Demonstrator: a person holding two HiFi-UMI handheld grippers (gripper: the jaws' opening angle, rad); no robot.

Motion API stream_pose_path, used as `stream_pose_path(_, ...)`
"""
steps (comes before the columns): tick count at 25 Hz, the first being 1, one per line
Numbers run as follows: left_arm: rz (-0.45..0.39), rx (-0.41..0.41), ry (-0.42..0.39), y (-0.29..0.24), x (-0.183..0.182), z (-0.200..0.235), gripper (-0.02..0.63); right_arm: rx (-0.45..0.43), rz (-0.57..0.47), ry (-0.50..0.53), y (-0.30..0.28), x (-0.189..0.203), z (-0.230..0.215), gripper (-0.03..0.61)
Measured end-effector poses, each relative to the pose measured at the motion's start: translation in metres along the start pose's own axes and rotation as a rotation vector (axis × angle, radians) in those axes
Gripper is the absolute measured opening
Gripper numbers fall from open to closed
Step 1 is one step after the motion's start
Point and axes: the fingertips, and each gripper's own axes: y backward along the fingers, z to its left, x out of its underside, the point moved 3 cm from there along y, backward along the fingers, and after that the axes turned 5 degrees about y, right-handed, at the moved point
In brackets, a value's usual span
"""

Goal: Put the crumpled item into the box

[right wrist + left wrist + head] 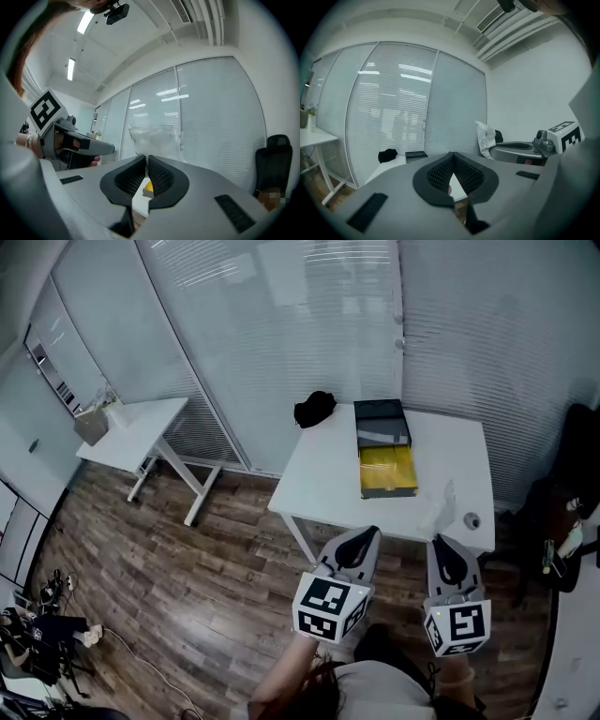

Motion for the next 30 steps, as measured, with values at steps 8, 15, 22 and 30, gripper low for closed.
stream_pose_path(8,0.003,-0.059,0.011,-0.053,-0.005,0.018,0.015,-0.069,-0.008,0.013,-0.052,0.007,-0.038,0.043)
stream_pose_path(15,0.029,-0.101,0.029,-0.072,-0.003,0.027,0.015,-0.117,0.014,0.040,-0.079,0.017,-0.053,0.043)
stream_pose_path(22,0.048,-0.112,0.038,-0.095,0.001,0.049,0.015,-0.135,0.036,0.040,-0.110,0.031,-0.059,0.043)
stream_pose_path(30,0.042,-0.084,0.023,-0.139,-0.012,0.080,0.015,-0.138,0.067,0.070,-0.159,0.039,-0.069,0.044)
